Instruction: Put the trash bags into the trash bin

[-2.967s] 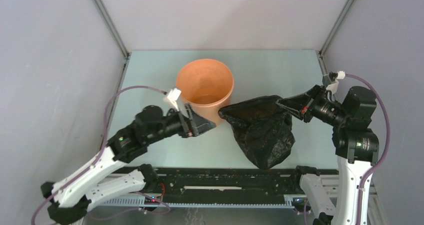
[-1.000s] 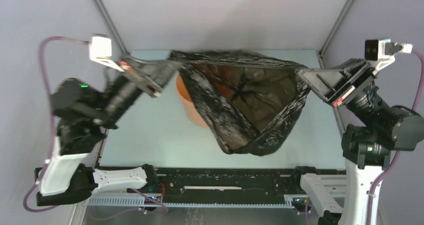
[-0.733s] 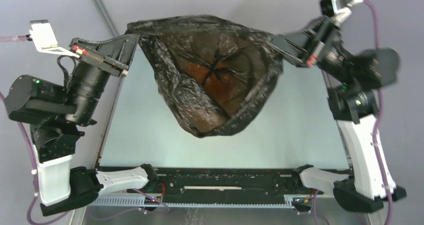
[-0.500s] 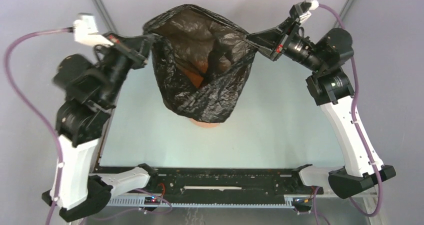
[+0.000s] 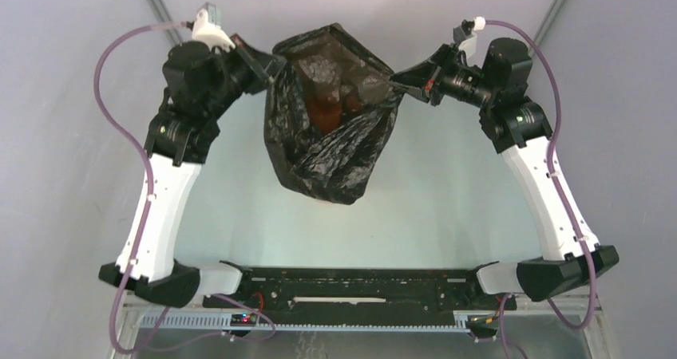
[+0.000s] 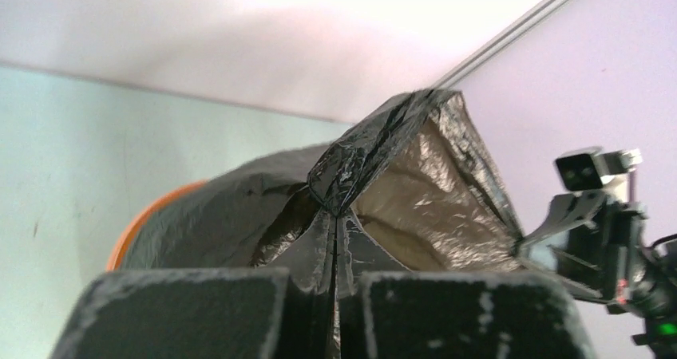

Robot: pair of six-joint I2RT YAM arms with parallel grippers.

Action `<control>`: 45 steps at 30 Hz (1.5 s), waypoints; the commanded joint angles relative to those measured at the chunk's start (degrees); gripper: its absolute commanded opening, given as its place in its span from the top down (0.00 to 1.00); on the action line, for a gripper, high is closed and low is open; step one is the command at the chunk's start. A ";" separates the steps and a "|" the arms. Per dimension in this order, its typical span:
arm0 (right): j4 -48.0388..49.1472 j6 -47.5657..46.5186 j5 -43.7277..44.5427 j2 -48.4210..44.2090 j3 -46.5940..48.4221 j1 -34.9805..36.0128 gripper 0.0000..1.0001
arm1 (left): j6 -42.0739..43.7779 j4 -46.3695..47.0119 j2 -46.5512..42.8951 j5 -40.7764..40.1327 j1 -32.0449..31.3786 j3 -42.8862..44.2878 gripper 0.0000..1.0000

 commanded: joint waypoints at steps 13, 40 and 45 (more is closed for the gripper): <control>1.77 -5.61 -2.65 7.06 6.76 -0.26 1.00 | -2.54 7.87 11.37 9.96 4.29 13.78 1.00; 6.77 -6.24 -4.07 10.12 4.91 -0.25 1.00 | -4.48 1.24 5.10 12.62 15.02 3.17 0.64; 7.35 -7.32 -5.12 9.76 2.85 0.05 1.00 | 1.48 -15.83 1.30 1.72 15.16 12.37 0.33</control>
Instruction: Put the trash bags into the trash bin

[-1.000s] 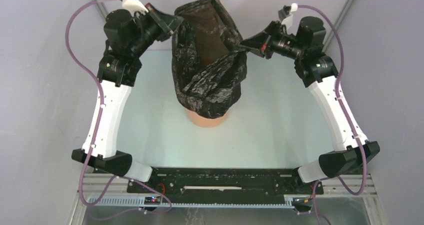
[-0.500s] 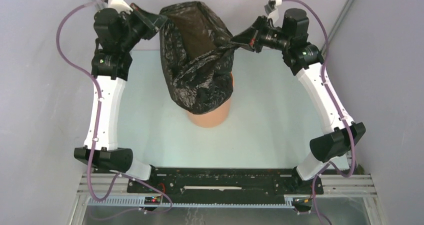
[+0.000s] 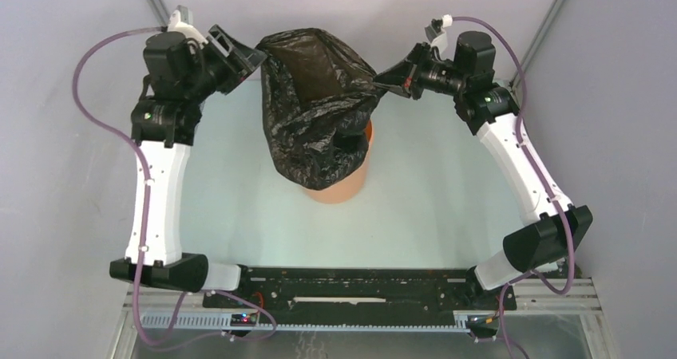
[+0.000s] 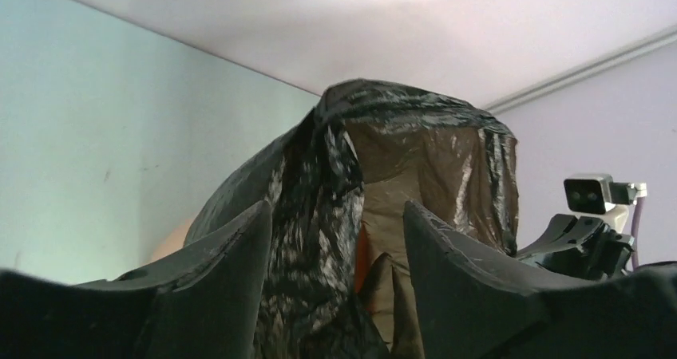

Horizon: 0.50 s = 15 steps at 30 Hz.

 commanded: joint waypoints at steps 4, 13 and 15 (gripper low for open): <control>2.91 -0.16 -1.30 -1.56 0.99 -0.05 1.00 | 6.99 -16.66 -9.63 -7.90 -0.03 10.48 0.30; 2.63 -1.58 -1.88 -0.92 4.21 1.22 1.00 | 14.29 -19.77 -0.87 -16.51 -19.67 18.85 0.52; 3.06 -2.22 -1.79 -1.41 4.27 1.47 1.00 | 16.41 -19.67 2.75 -17.19 -21.59 20.87 0.58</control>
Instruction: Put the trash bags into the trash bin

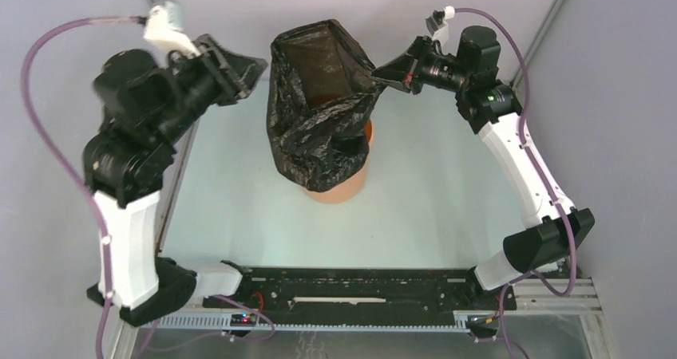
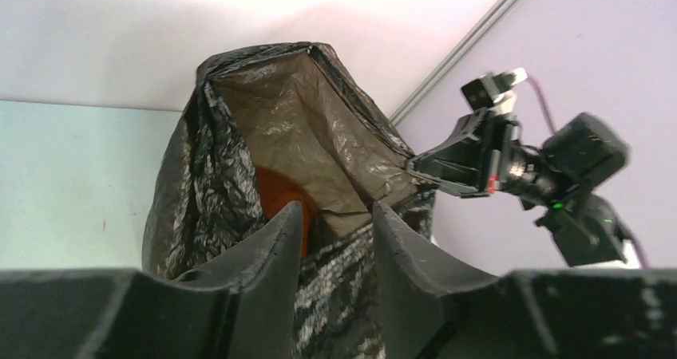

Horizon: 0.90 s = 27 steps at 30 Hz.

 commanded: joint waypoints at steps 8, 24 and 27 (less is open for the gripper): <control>2.96 -2.28 -1.13 -1.22 5.32 1.57 1.00 | 8.53 -7.27 23.67 -3.01 -6.42 6.66 0.84; 4.22 -2.92 0.99 -1.09 1.05 1.51 1.00 | 8.40 15.55 18.14 -8.47 -11.29 -35.78 0.89; 4.49 -4.06 0.99 -0.37 0.16 1.41 1.00 | 9.92 20.12 19.60 -10.98 -11.15 -36.60 0.89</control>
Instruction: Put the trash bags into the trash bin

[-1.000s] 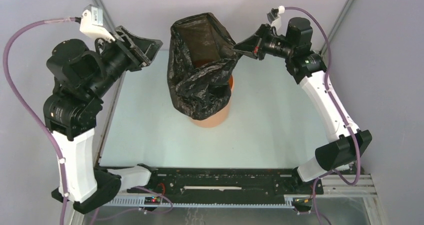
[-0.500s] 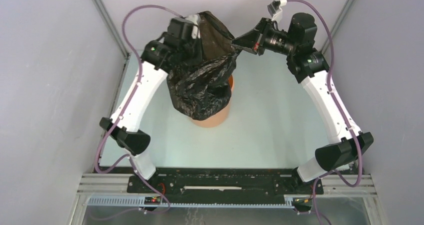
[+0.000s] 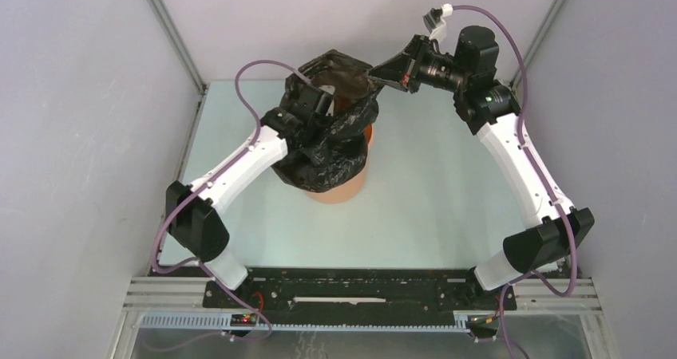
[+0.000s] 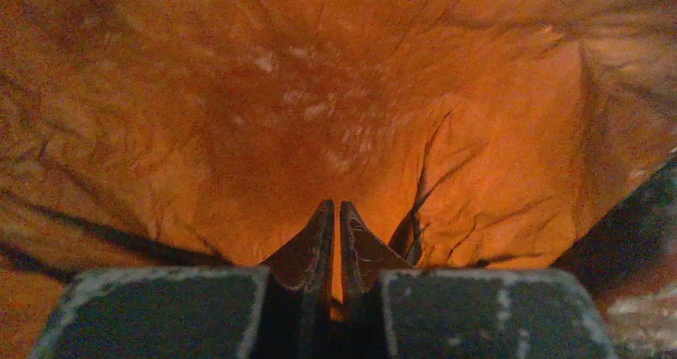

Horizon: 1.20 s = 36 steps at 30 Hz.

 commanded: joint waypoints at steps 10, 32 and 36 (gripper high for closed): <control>-2.49 -9.99 1.98 1.06 -4.93 -2.05 1.00 | 3.36 5.59 12.82 -8.15 0.16 10.61 0.91; -3.57 -13.26 1.12 -2.13 -8.32 -5.93 1.00 | 2.41 -13.24 -1.38 8.40 1.59 24.60 0.32; -2.32 -12.66 -1.59 -2.76 -8.18 -6.57 1.00 | -1.18 -15.07 -7.37 9.67 3.66 22.96 0.26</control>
